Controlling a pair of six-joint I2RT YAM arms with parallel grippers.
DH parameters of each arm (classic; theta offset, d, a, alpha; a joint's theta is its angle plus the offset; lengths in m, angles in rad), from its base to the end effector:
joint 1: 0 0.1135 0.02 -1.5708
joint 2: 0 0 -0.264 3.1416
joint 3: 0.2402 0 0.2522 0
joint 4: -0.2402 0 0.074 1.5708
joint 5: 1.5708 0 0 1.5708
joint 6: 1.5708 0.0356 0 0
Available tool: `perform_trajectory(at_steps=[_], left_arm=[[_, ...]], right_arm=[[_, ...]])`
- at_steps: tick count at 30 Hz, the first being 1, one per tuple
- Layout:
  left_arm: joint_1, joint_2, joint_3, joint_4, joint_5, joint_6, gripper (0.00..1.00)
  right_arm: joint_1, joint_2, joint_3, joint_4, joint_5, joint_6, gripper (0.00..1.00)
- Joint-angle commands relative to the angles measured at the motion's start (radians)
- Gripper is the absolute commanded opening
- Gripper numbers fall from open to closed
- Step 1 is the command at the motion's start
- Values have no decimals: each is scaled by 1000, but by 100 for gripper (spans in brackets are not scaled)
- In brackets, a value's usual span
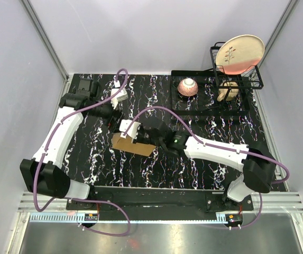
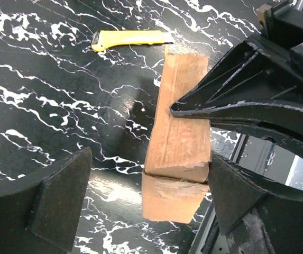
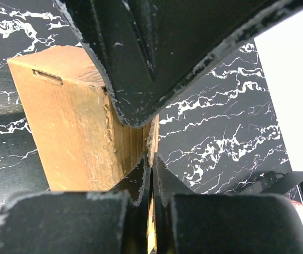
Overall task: Unpack the express box
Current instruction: Open the express box at the center of the board.
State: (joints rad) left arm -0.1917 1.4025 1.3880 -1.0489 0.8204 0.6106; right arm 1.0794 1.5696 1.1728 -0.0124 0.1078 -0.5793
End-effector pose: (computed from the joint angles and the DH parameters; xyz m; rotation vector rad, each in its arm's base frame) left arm 0.2594 -0.0769 0.3443 1.1616 2.0600 -0.8729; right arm 0.1776 0.3237 0.2946 -1.4148 1.3908 0.2184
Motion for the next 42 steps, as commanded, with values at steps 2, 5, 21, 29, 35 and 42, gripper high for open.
perform_trajectory(at_steps=[2,5,21,29,35,42], left_arm=[[-44,-42,54,20,-53,80,87],[-90,-45,23,20,-75,77,86],[-167,-76,-119,21,-184,112,66],[-207,-54,-110,23,-155,80,59],[-219,-39,-76,21,-148,60,59],[-232,-30,-52,23,-158,57,60]], right_arm=[[30,-25,13,63,-28,18,0],[33,-14,25,65,-28,21,0],[36,-19,27,62,-26,-13,0],[66,33,64,60,-39,-22,0],[102,66,73,60,-39,-25,0],[128,83,85,57,-37,-24,0]])
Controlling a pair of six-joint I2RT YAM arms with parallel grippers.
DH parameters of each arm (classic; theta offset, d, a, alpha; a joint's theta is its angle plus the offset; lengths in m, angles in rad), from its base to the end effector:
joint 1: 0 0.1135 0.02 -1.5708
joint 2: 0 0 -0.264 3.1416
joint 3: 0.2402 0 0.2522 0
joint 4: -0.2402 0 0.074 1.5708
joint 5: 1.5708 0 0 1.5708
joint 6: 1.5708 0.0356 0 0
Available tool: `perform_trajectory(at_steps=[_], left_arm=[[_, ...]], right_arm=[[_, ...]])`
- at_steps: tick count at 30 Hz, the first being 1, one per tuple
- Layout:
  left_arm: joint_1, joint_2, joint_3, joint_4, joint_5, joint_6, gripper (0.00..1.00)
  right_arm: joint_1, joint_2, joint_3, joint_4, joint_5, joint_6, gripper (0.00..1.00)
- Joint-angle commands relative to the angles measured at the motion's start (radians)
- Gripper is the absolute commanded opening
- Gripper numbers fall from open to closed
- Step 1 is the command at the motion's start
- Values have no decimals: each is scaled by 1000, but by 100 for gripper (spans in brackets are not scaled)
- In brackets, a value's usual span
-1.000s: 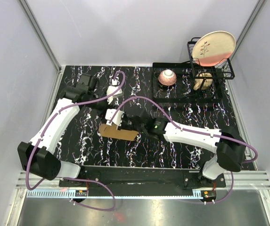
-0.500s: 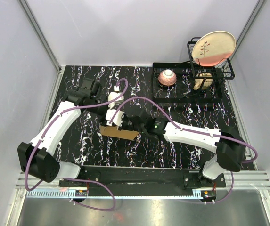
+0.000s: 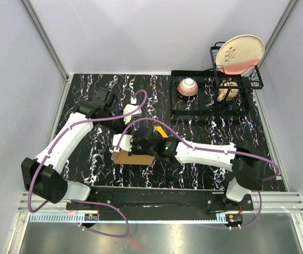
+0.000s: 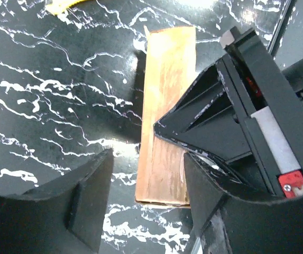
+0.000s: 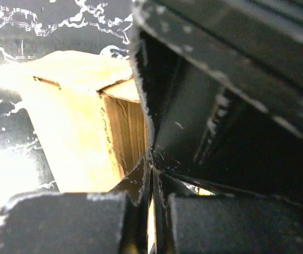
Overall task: Unpack the express box
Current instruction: Open the express box at the center of the board.
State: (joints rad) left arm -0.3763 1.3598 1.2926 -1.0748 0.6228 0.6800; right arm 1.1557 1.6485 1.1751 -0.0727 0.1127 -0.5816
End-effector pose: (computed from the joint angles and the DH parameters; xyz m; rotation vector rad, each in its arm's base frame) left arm 0.2304 -0.1134 0.3215 1.4328 2.1028 -0.7240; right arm 0.1566 0.3455 0.2616 -1.5750 1.4206 0.2229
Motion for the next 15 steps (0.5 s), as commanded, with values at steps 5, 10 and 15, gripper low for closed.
perform_trajectory(at_steps=[5,10,15], left_arm=[[-61,18,28,49,46,-16,60],[-65,-4,14,3,63,16,64],[-65,-21,62,-100,98,62,72]], right_arm=[[53,4,97,117,-38,-20,0],[53,-1,75,116,-24,-32,0],[53,7,67,117,-21,-38,0]])
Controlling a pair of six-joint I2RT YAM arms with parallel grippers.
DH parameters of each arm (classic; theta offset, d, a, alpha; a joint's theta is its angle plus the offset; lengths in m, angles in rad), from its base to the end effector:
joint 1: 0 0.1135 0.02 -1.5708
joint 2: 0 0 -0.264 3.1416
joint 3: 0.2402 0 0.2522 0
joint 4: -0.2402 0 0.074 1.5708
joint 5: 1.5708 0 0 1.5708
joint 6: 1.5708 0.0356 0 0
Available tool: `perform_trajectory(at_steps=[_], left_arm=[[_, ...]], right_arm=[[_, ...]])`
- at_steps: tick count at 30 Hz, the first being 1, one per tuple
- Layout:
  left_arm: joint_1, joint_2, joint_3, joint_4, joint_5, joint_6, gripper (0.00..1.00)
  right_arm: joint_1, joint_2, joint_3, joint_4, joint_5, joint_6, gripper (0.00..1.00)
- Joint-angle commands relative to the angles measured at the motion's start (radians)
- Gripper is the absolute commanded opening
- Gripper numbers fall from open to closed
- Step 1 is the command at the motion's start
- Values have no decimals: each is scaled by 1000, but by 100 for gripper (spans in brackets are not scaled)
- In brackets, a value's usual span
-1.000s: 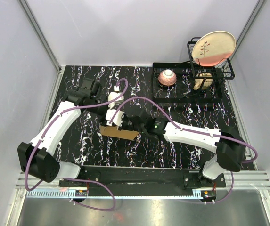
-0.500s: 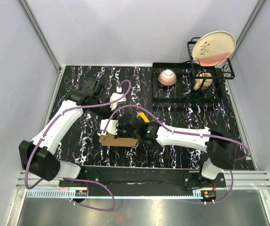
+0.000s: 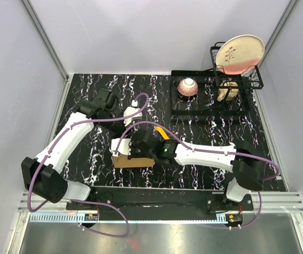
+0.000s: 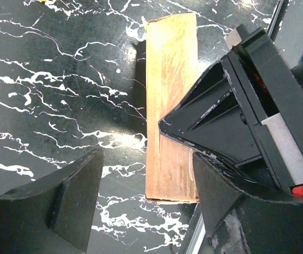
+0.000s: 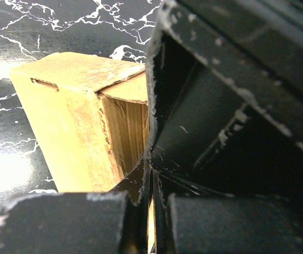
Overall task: Unpack the express box
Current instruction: Open the express box at the center of the board.
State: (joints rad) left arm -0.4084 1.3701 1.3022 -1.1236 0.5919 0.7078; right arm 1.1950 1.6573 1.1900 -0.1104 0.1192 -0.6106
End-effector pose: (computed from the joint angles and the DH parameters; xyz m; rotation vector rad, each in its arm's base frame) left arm 0.2254 -0.1192 0.3193 1.5041 2.1221 -0.7085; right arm 0.1435 0.3521 0.2600 -1.6451 1.3865 0.2127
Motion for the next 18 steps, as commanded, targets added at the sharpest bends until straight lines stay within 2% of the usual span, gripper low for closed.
perform_trajectory(at_steps=[1,9,18], left_arm=[[-33,-40,64,-70,135,38,73],[-1,-83,147,-136,184,65,79],[13,-111,62,-134,209,85,80]], right_arm=[[14,-1,51,156,-26,-11,0],[12,-8,25,160,-7,-23,0],[2,-39,2,176,-12,12,0]])
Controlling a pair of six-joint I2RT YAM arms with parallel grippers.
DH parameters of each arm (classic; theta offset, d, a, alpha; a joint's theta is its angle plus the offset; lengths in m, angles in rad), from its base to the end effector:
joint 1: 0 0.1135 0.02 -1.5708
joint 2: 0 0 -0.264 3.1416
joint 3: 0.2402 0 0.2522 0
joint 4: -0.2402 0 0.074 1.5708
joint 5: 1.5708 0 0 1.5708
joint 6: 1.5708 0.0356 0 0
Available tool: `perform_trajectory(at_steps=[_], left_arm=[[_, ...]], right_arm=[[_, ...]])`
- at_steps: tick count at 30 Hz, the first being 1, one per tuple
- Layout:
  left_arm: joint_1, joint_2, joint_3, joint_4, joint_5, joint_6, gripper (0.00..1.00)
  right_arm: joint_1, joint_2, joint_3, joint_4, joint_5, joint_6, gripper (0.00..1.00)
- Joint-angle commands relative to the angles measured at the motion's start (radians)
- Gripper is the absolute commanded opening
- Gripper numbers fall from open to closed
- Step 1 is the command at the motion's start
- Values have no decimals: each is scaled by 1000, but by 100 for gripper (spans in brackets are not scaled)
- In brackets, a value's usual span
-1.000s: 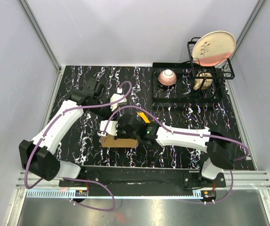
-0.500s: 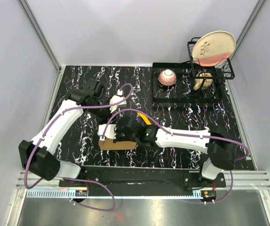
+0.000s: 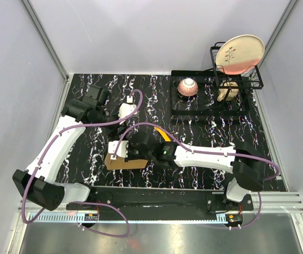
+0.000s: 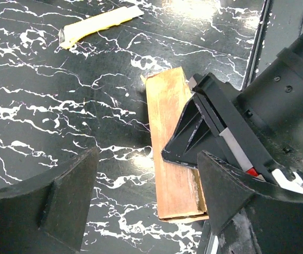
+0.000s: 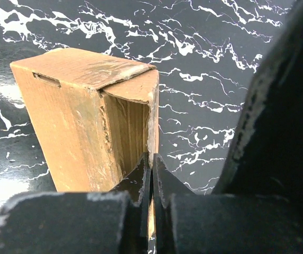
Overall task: Unpack the express box
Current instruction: Open the express box at the center of the board.
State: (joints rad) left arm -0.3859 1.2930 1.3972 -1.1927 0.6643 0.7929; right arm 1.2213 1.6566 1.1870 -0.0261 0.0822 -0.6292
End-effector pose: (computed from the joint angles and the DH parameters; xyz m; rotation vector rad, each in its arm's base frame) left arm 0.2070 -0.1078 0.3621 1.5378 1.9250 -0.7073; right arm 0.1344 0.3603 0.2671 -1.6275 1.2896 0.2794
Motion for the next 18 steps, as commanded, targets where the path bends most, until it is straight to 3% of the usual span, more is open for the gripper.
perform_trajectory(at_steps=[1,10,18], left_arm=[[-10,-40,-40,-64,124,2,80],[-10,-60,-76,-168,71,92,77],[-8,-63,-171,-81,-11,74,77]], right_arm=[[-26,-40,3,92,22,33,0],[-48,-78,-53,101,11,49,0],[-54,-109,-67,101,16,40,0]])
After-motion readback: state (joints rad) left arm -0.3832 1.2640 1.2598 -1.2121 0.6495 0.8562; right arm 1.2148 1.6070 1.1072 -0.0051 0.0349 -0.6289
